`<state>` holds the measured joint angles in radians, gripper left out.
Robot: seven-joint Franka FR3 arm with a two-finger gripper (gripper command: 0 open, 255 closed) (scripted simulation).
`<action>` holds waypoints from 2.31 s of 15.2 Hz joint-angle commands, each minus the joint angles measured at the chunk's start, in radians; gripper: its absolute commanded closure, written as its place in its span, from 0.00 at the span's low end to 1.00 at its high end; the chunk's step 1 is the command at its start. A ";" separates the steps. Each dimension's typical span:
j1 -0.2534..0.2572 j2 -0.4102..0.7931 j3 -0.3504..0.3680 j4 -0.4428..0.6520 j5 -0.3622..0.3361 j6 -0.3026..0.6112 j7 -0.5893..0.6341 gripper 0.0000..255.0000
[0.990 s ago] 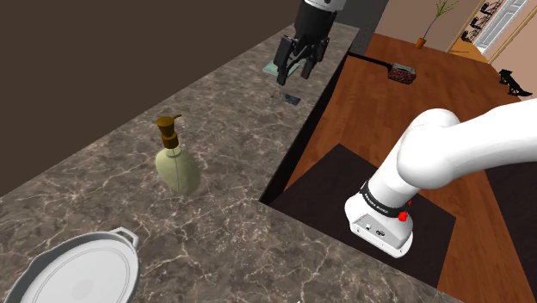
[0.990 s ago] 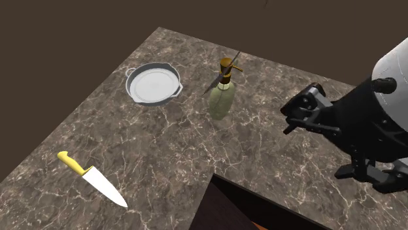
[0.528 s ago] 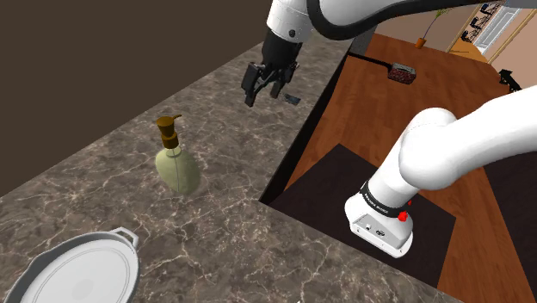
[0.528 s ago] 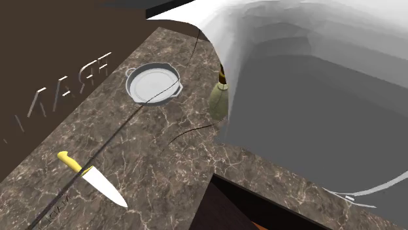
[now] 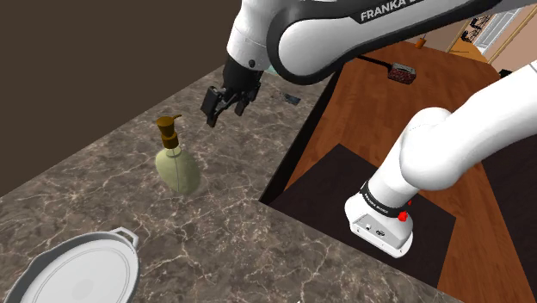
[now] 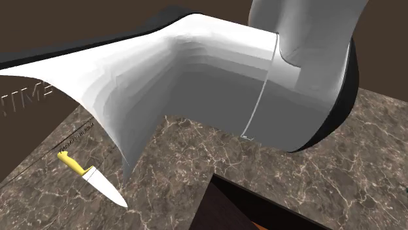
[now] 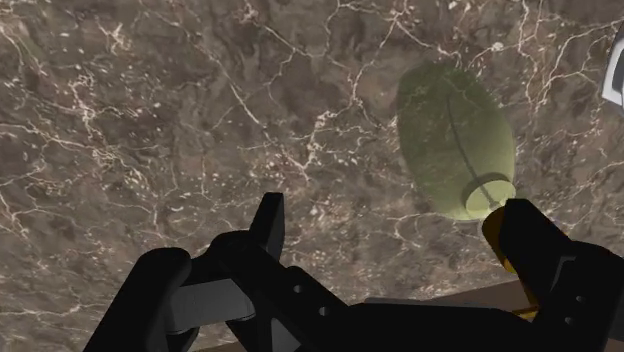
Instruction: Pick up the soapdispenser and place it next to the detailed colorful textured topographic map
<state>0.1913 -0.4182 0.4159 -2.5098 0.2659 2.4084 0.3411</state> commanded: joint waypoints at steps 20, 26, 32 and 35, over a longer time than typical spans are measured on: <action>-0.070 0.414 0.195 0.141 -0.339 0.355 0.286 0.00; -0.070 0.414 0.195 0.141 -0.339 0.355 0.286 1.00; -0.070 0.414 0.195 0.141 -0.339 0.355 0.286 1.00; -0.068 0.392 0.195 0.149 -0.306 0.328 0.261 1.00</action>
<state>0.1223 -0.0150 0.6109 -2.3640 -0.0571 2.7489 0.6155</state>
